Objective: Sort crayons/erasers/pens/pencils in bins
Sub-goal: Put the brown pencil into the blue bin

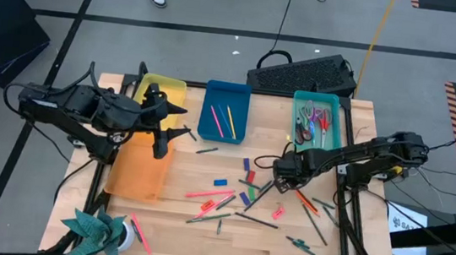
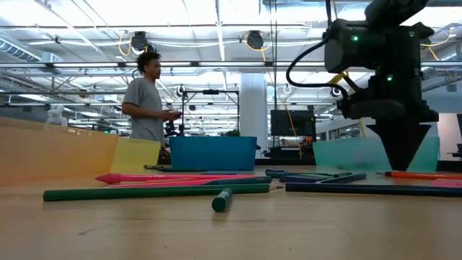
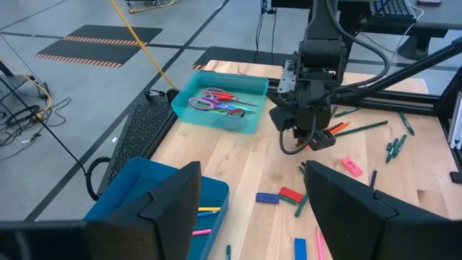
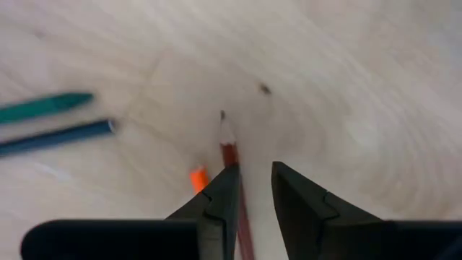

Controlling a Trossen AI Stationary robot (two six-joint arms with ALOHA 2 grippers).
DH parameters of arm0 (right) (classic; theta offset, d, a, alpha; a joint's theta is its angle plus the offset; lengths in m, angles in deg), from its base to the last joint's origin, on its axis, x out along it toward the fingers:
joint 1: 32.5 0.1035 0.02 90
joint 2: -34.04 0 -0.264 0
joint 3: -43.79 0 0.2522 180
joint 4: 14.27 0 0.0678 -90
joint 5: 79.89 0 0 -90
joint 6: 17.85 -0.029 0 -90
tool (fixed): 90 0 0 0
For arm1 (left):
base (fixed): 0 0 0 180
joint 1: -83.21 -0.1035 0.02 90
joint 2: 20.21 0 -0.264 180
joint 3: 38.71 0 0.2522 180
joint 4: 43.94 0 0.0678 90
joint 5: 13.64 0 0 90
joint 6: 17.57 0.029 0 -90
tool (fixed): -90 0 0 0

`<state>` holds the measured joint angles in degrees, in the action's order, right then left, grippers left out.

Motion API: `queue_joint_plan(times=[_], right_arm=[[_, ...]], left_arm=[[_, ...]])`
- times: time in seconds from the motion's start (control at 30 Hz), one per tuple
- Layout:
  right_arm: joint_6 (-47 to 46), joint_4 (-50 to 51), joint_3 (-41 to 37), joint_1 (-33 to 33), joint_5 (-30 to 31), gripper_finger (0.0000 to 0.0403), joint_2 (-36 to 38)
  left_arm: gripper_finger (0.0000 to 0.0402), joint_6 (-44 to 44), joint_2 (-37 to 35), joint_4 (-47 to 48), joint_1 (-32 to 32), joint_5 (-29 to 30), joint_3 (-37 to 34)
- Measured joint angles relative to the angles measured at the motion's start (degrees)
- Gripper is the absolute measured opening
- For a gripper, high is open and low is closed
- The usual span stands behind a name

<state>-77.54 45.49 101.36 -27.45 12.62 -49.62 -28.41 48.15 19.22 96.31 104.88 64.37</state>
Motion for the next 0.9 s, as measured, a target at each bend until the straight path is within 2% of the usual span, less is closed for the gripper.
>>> queue_joint_plan(times=[0.2, 0.5, 0.8, 0.9], right_arm=[[2.4, -0.27, -0.38, 0.14, -1.88, 0.0073, 0.05], [1.91, -5.31, -5.33, 0.25, -2.83, 0.0071, 0.33], [5.03, -5.09, -6.64, 0.27, -2.32, 0.0015, 0.26], [5.62, -5.05, -6.67, 0.26, -2.34, 0.0009, 0.22]], left_arm=[[0.025, -0.34, 0.0, -0.02, 0.0, 0.02, 0.0], [0.025, -0.42, 0.0, 0.0, 0.0, 0.02, 0.0], [0.025, -0.46, 0.0, -0.02, 0.0, 0.04, 0.0], [0.025, -0.66, 0.0, -0.02, 0.0, 0.43, 0.0]])
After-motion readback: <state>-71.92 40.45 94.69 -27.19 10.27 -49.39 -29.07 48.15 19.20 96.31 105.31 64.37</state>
